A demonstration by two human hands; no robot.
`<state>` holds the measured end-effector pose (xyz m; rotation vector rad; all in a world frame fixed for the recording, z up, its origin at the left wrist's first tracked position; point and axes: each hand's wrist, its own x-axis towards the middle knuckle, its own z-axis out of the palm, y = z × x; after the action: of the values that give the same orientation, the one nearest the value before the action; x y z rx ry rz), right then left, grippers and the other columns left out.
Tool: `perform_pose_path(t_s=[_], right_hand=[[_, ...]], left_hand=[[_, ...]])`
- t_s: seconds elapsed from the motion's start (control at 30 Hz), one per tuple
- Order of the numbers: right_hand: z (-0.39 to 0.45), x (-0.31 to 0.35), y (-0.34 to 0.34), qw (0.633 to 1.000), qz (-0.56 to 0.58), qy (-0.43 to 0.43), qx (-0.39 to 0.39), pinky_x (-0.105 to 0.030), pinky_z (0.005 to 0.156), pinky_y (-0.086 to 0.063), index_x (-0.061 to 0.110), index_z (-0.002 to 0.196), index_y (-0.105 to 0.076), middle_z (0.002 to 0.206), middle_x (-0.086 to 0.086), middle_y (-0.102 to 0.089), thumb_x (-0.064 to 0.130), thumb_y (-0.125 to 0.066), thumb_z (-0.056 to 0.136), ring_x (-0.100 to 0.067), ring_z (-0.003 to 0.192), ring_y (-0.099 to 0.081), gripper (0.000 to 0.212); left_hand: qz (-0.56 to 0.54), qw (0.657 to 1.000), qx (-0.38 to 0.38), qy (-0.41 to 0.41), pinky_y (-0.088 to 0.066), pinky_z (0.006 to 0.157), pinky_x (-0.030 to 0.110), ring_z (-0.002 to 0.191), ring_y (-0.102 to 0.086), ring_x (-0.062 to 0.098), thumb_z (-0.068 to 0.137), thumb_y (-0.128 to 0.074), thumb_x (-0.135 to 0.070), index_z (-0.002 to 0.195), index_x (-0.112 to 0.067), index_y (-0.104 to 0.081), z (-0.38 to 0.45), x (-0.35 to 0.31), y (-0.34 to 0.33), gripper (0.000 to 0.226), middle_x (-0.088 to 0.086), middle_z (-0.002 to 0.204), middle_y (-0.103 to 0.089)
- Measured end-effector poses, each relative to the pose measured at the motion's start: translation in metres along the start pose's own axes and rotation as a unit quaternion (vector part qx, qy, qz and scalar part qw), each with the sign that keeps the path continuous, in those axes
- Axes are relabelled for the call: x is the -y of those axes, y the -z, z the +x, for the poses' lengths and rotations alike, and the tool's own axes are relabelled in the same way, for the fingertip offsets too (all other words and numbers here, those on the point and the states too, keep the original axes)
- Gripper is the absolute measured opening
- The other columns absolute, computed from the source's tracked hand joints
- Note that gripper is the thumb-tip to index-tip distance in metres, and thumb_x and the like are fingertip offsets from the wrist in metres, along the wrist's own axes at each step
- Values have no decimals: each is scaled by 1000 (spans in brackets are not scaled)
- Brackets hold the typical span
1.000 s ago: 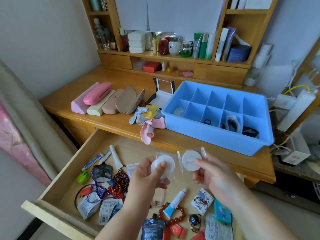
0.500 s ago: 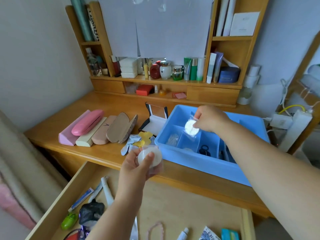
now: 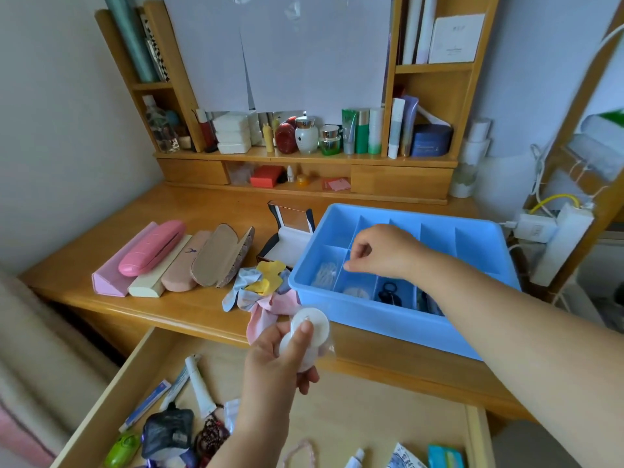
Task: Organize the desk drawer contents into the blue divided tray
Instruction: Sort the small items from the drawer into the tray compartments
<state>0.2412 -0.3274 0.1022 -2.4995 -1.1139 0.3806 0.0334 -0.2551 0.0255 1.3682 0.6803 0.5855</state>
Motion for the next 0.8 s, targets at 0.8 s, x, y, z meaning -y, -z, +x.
perform_pose_path(t_s=[0.8], right_hand=[[21,11,4,978,-147,-17,146,-22,57,-36,6,121,-61,114,-9,-64,15,-56,89,-24,90,-57,33]], left_hand=[[-90,990,10,112,-38,33,25,41,-54,30,89,-25,13,98,-4,-53,-13,24,13,34,25,63,-62]])
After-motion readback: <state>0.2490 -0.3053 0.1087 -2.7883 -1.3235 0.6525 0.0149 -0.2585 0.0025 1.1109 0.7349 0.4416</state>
